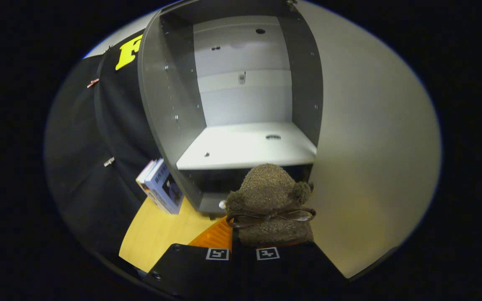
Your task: Open the shoe cabinet door, grab the shoes and put them into the shoe cabinet, then close the shoe cabinet door.
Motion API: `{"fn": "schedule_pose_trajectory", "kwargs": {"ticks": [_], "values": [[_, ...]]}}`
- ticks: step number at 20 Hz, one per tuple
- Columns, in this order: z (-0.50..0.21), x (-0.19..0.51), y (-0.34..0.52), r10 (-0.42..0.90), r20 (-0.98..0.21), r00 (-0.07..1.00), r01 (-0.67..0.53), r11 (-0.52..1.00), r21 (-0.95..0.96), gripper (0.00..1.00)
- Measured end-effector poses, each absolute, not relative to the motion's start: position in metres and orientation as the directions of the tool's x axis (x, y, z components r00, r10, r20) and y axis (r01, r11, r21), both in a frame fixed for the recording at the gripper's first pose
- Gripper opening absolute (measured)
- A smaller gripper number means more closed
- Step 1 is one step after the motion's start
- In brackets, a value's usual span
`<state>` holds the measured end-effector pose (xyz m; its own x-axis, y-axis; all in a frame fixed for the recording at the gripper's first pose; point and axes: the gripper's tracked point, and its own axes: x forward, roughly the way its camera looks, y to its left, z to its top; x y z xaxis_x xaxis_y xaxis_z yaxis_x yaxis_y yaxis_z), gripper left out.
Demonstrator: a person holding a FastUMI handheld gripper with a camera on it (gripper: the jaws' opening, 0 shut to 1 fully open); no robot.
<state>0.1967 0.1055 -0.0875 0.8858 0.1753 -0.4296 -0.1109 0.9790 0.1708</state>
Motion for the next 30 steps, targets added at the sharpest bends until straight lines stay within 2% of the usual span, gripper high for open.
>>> {"fn": "schedule_pose_trajectory", "kwargs": {"ticks": [3, 6, 16, 22, 28, 30], "values": [[-0.049, 0.246, 0.108, 0.17, -0.392, 0.904, -0.112, 0.979, 0.168, 0.09], [-0.038, 0.296, 0.114, 0.17, -0.402, 0.9, -0.108, 0.979, 0.173, 0.09], [-0.068, 0.429, 0.141, 0.138, -0.488, 0.862, -0.068, 0.985, 0.157, 0.09], [-0.083, 0.474, 0.157, 0.113, -0.504, 0.856, -0.044, 0.988, 0.147, 0.09], [-0.102, 0.481, 0.165, 0.091, -0.555, 0.827, -0.033, 0.993, 0.113, 0.1], [-0.105, 0.481, 0.165, 0.08, -0.562, 0.823, -0.034, 0.995, 0.091, 0.13]]}}
